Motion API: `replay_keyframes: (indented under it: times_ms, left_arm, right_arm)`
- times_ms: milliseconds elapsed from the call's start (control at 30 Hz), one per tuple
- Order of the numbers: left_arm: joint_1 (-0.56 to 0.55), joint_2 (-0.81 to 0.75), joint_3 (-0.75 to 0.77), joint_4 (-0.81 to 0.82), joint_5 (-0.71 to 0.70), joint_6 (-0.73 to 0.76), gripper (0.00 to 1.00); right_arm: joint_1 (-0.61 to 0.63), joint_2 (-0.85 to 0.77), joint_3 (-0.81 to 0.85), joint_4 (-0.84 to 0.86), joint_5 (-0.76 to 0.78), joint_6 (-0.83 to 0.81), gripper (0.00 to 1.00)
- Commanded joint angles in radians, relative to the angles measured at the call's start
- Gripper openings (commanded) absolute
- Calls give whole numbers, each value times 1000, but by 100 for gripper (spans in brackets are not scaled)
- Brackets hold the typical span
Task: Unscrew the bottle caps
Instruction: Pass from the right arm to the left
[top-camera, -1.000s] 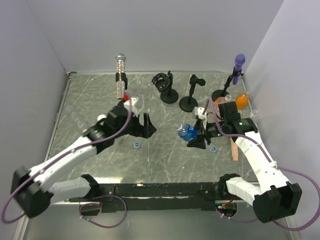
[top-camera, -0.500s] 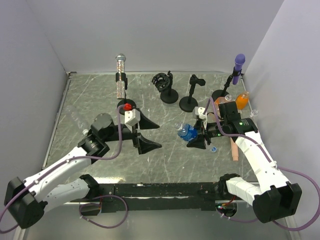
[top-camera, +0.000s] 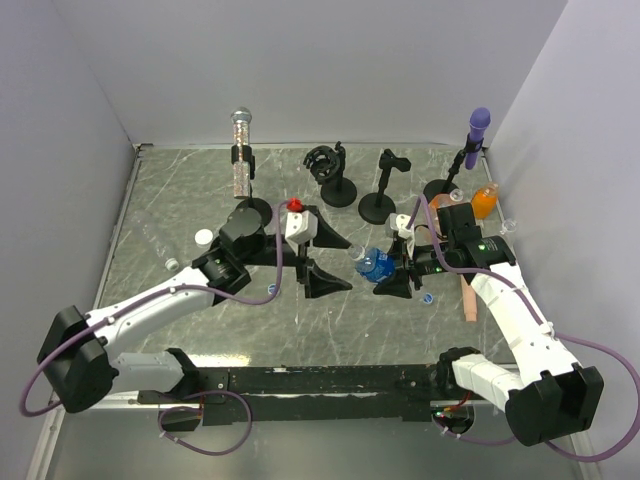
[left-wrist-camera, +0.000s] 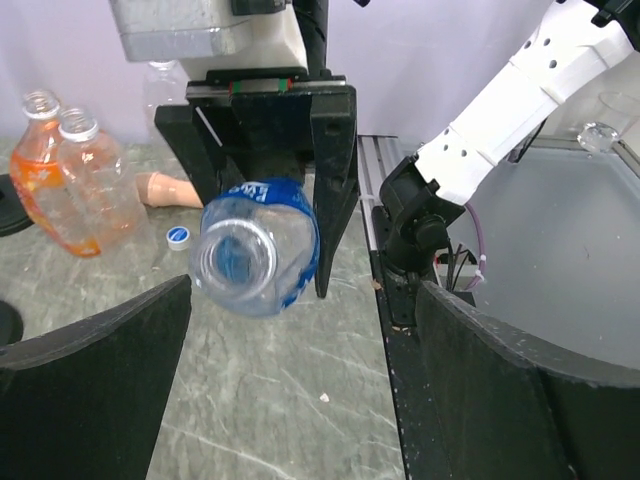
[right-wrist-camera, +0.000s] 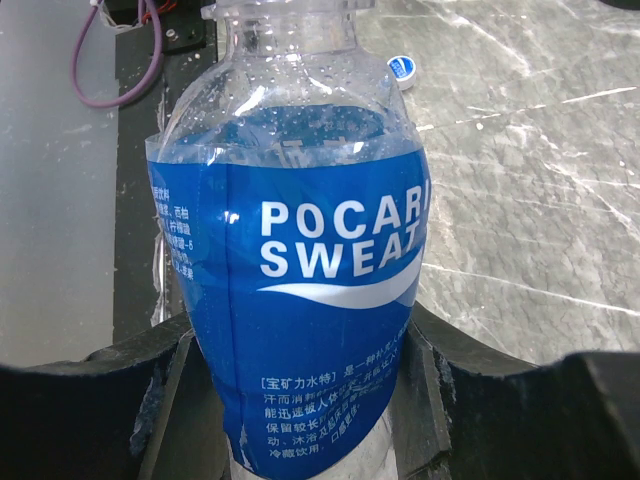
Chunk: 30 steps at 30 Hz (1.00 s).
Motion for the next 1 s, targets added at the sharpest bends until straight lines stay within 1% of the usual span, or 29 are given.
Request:
replay_keyframes:
  times_ms: [0, 67, 167, 267, 367, 433, 500, 567, 633, 767, 800, 833, 900, 967]
  left_arm:
    - [-20, 38, 81, 53, 11, 26, 95]
    - [-22, 54, 93, 53, 9, 22, 92]
    - [-25, 71, 112, 47, 15, 16, 86]
    - [-26, 92, 130, 20, 15, 15, 73]
    - [-28, 106, 146, -6, 9, 9, 63]
    - [-29, 109, 146, -3, 5, 4, 60]
    - [-31, 114, 147, -5, 1, 1, 52]
    - [-29, 121, 156, -20, 0, 6, 46]
    - [-29, 124, 169, -39, -3, 10, 36]
    - [-29, 132, 182, -74, 1, 16, 24]
    - [-29, 132, 187, -82, -2, 18, 27]
    - [-29, 132, 188, -89, 0, 16, 32]
    - [-29, 129, 187, -97, -12, 12, 50]
    - [-29, 129, 192, -117, -15, 19, 53]
  right_arm:
    - [-5, -11, 5, 7, -50, -19, 29]
    - [-5, -15, 2, 7, -51, -19, 29]
    - [-5, -15, 2, 10, -51, -19, 29]
    - [-7, -9, 7, 6, -54, -22, 29]
    - [-5, -9, 5, 3, -54, -24, 29]
    - [-5, -9, 5, 3, -54, -24, 29]
    - [-4, -14, 5, 6, -54, -22, 29]
    - [-7, -12, 5, 4, -54, -22, 29]
    - [-7, -14, 5, 4, -54, -22, 29]
    - [-5, -12, 5, 6, -53, -22, 29]
    - [-7, -14, 5, 4, -56, -24, 29]
    - [-5, -11, 5, 4, -54, -24, 29]
    - [-7, -11, 7, 4, -54, -24, 29]
    - [-5, -11, 7, 4, -56, -24, 29]
